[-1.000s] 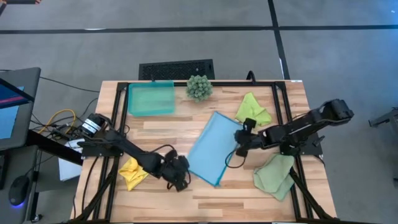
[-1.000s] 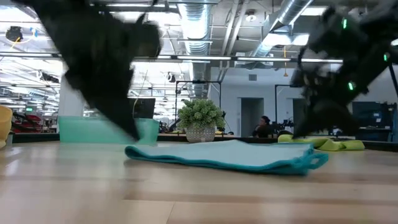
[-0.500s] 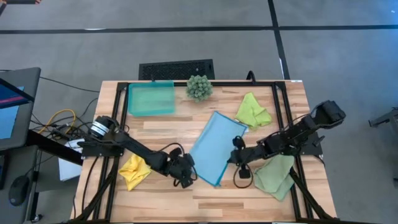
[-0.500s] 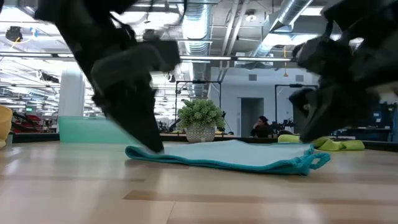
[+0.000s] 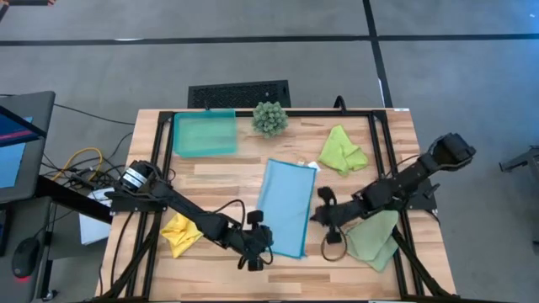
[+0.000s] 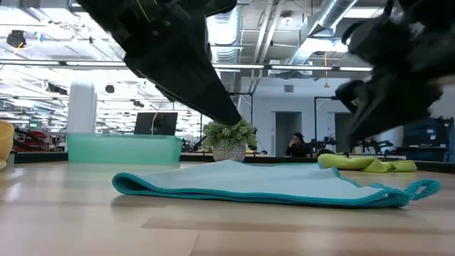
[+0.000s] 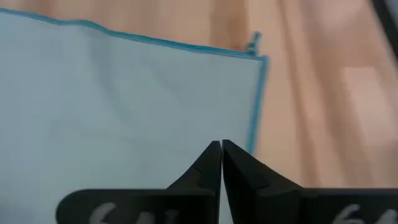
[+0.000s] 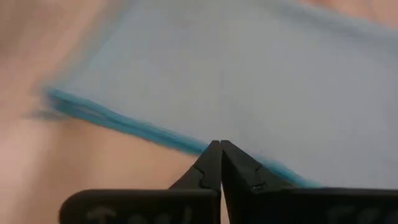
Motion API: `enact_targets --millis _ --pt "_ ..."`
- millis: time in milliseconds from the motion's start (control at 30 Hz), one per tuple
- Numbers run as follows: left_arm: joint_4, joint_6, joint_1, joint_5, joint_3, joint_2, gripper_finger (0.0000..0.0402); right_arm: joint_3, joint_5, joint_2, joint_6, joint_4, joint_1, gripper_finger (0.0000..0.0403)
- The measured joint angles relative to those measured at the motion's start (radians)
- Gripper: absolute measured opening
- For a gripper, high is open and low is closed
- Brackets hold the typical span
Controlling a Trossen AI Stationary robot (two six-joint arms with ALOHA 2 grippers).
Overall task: Fold microfiber towels
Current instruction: Fold the blue microfiber cloth
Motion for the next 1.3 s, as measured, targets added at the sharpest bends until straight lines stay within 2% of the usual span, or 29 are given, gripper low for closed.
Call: enact_targets --millis 100,200,367,467,567,667,767,900,1033,1167,1300 --pt "-0.003 -0.002 0.0 -0.064 0.006 0.0 0.0006 0.001 -0.05 0.046 -0.024 0.147 0.07 0.006" --pt "-0.056 -0.041 0.01 -0.072 0.006 0.006 0.0006 0.001 -0.052 0.114 -0.035 0.271 0.106 0.0091" --pt "-0.124 -0.14 0.041 -0.054 0.008 0.043 0.0006 0.047 0.017 0.227 -0.035 0.263 0.083 0.0125" --pt "-0.123 -0.142 0.056 0.006 0.003 0.077 0.0006 0.078 0.017 0.257 0.004 0.154 0.031 0.0129" --pt "-0.054 -0.093 0.064 0.09 0.009 0.108 0.0006 0.116 -0.006 0.227 0.045 -0.07 -0.005 0.0122" --pt "-0.027 -0.039 0.064 0.112 0.022 0.115 0.0006 0.128 0.044 0.157 0.123 -0.283 -0.006 0.0109" --pt "-0.02 0.017 0.054 0.097 0.053 0.111 0.0006 0.128 0.073 0.081 0.131 -0.32 0.027 0.0096" --pt "0.005 0.102 0.029 0.014 0.126 0.101 0.0006 0.102 0.053 0.034 0.091 -0.232 0.104 0.0088" --pt "-0.008 0.143 0.017 -0.043 0.161 0.115 0.0006 0.102 0.007 0.077 -0.019 -0.079 0.179 0.0094" --pt "-0.01 0.149 0.016 -0.057 0.164 0.115 0.0006 0.104 -0.094 0.164 -0.125 0.103 0.204 0.0119" --pt "-0.048 0.139 0.021 -0.068 0.164 0.116 0.0006 0.146 -0.12 0.258 -0.224 0.156 0.19 0.0155"
